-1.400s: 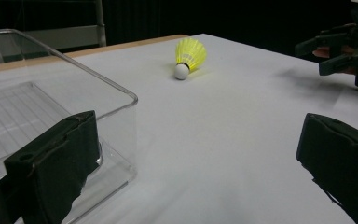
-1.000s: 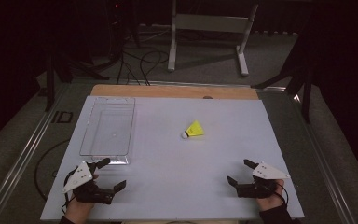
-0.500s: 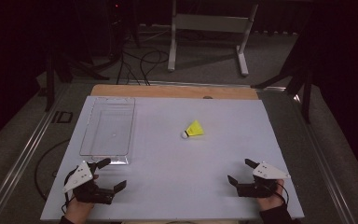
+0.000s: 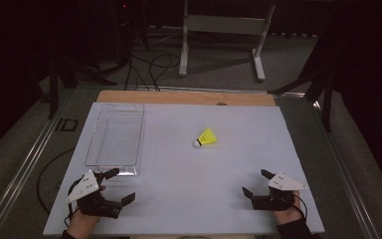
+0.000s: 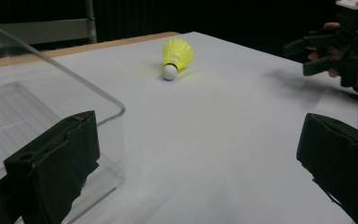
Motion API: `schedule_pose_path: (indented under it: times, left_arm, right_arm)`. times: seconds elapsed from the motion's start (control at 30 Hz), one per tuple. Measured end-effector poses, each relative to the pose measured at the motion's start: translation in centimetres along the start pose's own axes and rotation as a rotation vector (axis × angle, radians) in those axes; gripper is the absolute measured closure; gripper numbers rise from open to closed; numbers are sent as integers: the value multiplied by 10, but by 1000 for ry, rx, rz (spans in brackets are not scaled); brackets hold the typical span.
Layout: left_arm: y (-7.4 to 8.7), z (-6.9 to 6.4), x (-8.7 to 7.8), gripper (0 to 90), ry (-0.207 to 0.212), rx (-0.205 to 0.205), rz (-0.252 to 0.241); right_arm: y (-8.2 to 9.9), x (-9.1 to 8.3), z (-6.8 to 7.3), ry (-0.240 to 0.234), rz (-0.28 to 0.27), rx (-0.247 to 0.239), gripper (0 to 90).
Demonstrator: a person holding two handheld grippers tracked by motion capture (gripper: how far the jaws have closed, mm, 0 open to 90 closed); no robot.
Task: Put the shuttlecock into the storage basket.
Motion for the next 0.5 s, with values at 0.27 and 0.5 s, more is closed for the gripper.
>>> schedule_pose_path:
  times: [0.27,0.5]
  left_arm:
    - [-18,-6,-12,1,35,33,21]
    - [-29,-9,-14,1,61,97,114]
  right_arm:
    - [-1,1,2,-16,3,-2,77]
    - [-2,0,4,-24,-3,1,77]
Point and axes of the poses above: each handheld gripper's, and its own axes: x roughly forward along the jaws, y roughly out of its underside, z roughly to its left, the point moved 6 cm from there along x, roughly forward along the jaws, and after that the axes turned 13 degrees about -x, right-handed, at the moved point
